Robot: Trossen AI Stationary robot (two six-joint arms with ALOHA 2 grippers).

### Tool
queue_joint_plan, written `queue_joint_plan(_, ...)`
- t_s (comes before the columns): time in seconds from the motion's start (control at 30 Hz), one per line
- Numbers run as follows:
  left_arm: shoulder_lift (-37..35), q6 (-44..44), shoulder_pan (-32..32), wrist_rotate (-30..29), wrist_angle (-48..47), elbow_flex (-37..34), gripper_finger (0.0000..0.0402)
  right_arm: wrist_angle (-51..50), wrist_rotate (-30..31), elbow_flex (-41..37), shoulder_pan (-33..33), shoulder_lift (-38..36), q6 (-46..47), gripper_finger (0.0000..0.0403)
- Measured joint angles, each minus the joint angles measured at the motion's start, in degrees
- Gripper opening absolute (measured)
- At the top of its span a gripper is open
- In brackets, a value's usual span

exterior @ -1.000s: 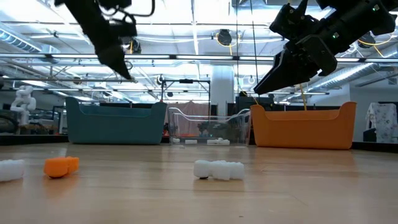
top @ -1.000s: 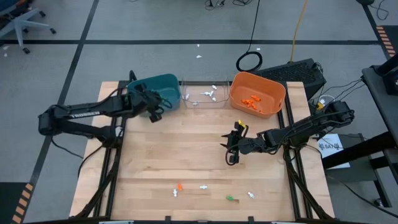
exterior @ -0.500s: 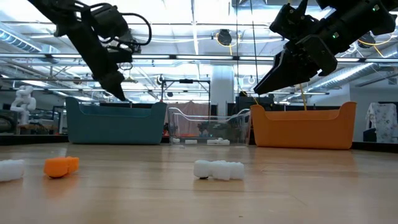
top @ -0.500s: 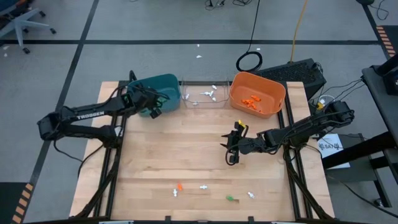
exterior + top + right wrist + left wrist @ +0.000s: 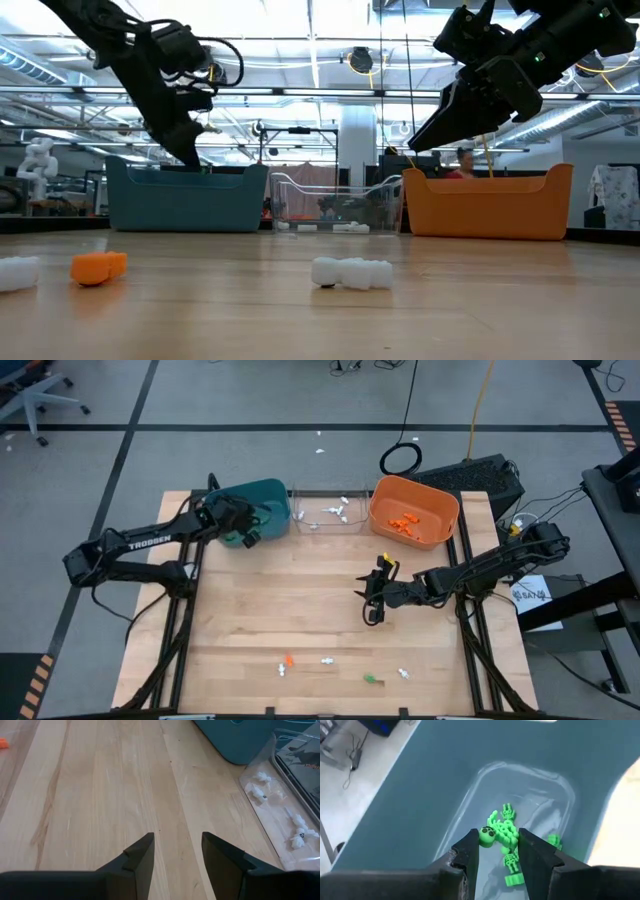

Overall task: Sort Halloween decoration
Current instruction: Put the green skeleton toy into the blue bin

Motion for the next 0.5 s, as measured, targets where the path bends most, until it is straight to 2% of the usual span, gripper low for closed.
queue_joint_plan(0.5,1.3,-0.9,2.0,4.8,-0.3,0.0,0.0119,0.0,0.0,0.0,0.0,0.0,0.0,0.0148)
